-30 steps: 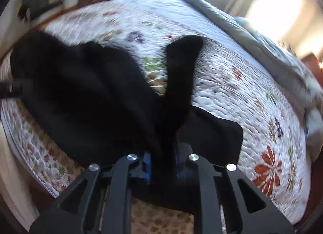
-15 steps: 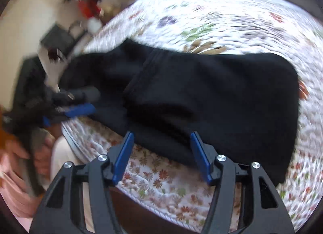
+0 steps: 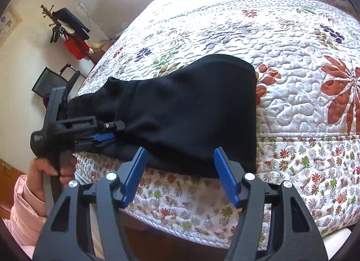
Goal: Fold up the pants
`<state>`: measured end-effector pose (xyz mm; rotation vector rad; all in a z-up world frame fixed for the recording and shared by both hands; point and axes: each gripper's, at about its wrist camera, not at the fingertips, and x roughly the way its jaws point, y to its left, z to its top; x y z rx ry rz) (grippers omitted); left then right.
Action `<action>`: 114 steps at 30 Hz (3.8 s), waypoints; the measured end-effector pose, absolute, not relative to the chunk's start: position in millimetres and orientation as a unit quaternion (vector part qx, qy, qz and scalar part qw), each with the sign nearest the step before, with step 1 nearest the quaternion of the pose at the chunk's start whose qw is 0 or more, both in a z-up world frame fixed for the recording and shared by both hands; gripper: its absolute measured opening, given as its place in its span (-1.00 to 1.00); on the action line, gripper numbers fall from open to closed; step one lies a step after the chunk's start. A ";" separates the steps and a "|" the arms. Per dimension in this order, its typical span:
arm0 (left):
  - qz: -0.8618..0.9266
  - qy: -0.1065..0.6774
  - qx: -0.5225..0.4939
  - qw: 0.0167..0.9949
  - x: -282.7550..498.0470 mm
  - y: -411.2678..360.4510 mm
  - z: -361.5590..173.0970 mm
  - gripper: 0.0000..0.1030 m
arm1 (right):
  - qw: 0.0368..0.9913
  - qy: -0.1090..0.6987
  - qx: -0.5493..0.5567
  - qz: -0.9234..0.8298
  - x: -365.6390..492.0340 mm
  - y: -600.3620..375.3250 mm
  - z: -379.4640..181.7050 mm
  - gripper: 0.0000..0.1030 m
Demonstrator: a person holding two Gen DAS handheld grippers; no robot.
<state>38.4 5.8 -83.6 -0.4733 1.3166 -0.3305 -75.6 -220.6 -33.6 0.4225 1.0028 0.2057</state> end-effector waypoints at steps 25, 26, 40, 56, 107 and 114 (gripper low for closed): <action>-0.156 0.523 -0.209 0.812 31.5 43.5 -24.4 0.10 | 0.842 0.480 0.227 0.095 -39.4 -221.8 -38.1 0.26; -0.165 0.525 -0.205 0.810 34.6 36.1 -24.4 0.10 | 0.841 0.482 0.227 0.096 -38.2 -221.9 -39.6 0.26; -0.186 0.551 -0.204 0.787 37.6 37.0 -44.4 0.34 | 0.833 0.500 0.221 0.085 -35.0 -222.4 -57.0 0.27; 0.024 0.502 -0.431 0.749 27.4 298.6 -90.3 0.44 | 0.833 0.516 0.161 0.116 -36.8 -176.4 -49.8 0.35; -0.235 0.387 -0.100 0.886 9.6 45.6 19.8 -0.68 | 0.842 0.495 0.196 0.087 -46.7 -202.5 -52.7 0.48; -0.250 0.466 -0.043 0.848 16.8 -8.6 -32.9 -0.42 | 0.833 0.509 0.202 0.080 -47.8 -209.3 -66.8 0.48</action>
